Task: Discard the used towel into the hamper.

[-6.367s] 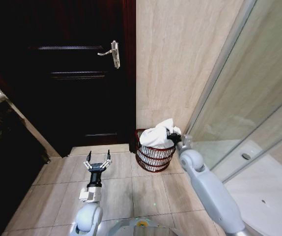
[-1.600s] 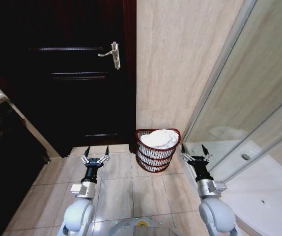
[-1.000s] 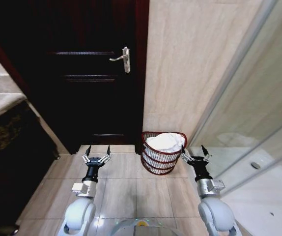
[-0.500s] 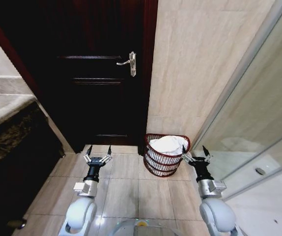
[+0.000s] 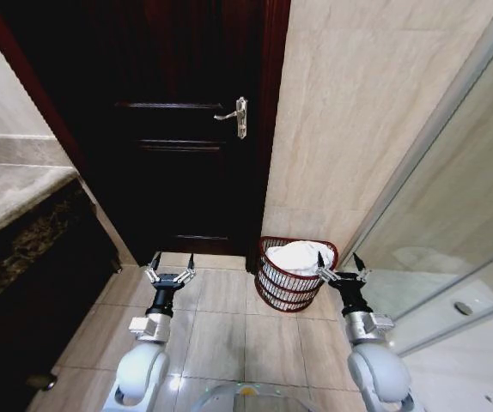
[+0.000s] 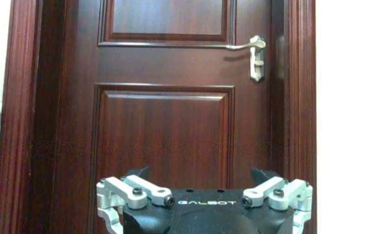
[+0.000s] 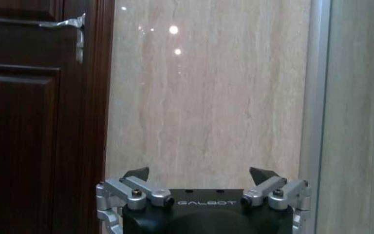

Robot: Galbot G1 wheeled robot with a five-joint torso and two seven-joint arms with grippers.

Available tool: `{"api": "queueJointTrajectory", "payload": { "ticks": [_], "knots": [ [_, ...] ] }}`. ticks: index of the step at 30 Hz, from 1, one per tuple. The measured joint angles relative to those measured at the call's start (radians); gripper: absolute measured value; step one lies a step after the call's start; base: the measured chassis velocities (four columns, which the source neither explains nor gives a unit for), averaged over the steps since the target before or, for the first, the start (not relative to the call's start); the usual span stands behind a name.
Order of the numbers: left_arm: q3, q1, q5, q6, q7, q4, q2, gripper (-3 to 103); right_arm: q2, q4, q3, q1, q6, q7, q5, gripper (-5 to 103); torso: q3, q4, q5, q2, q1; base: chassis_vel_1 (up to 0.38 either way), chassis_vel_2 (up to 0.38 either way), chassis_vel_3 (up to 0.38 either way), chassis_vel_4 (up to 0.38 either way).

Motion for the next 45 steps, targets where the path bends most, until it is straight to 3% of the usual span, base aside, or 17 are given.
{"api": "queueJointTrajectory", "payload": {
  "ticks": [45],
  "knots": [
    [0.017, -0.043, 0.02, 0.011, 0.002, 0.028, -0.014, 100, -0.028, -0.03, 0.015, 0.03, -0.009, 0.01, 0.045, 100, 0.11, 0.0, 0.0, 0.191, 0.081, 0.0, 0.0, 0.0, 0.0]
  ]
}}
